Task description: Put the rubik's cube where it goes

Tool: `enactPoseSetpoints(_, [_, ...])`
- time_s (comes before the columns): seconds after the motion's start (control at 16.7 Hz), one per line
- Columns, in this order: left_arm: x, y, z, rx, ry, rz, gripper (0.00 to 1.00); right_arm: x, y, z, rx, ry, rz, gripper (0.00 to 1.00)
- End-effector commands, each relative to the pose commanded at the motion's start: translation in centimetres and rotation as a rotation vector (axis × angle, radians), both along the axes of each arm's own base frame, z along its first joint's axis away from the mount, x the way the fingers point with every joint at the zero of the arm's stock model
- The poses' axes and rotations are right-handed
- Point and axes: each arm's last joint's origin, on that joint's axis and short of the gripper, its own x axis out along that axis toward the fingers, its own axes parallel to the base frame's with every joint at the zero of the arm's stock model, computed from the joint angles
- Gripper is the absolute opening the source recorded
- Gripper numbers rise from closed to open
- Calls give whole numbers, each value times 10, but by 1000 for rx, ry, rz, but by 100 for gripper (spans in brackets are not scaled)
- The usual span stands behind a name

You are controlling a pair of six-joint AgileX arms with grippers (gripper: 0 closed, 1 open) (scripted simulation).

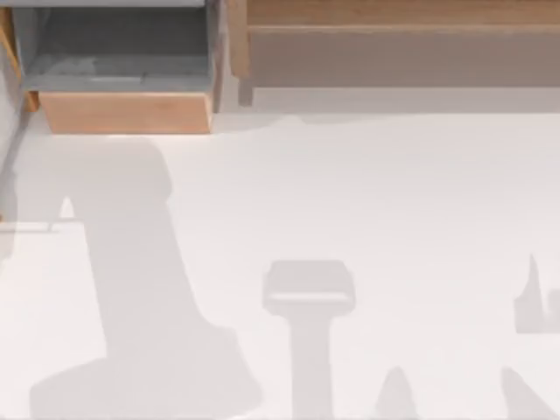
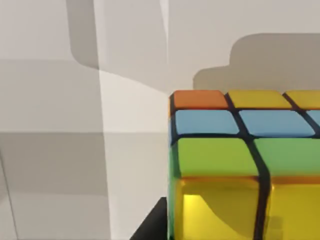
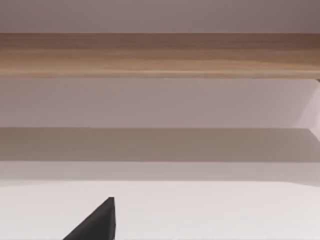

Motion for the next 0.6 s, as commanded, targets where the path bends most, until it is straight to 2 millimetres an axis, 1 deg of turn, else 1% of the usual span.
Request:
enactPoseSetpoints(0.48, [0,0,0,0,0,0,98,0,0,0,0,0,0,100])
enactPoseSetpoints(0.54, [0,0,0,0,0,0,100,0,0,0,0,0,0,100])
enactPoseSetpoints(0.6, [0,0,0,0,0,0,100,0,0,0,0,0,0,100])
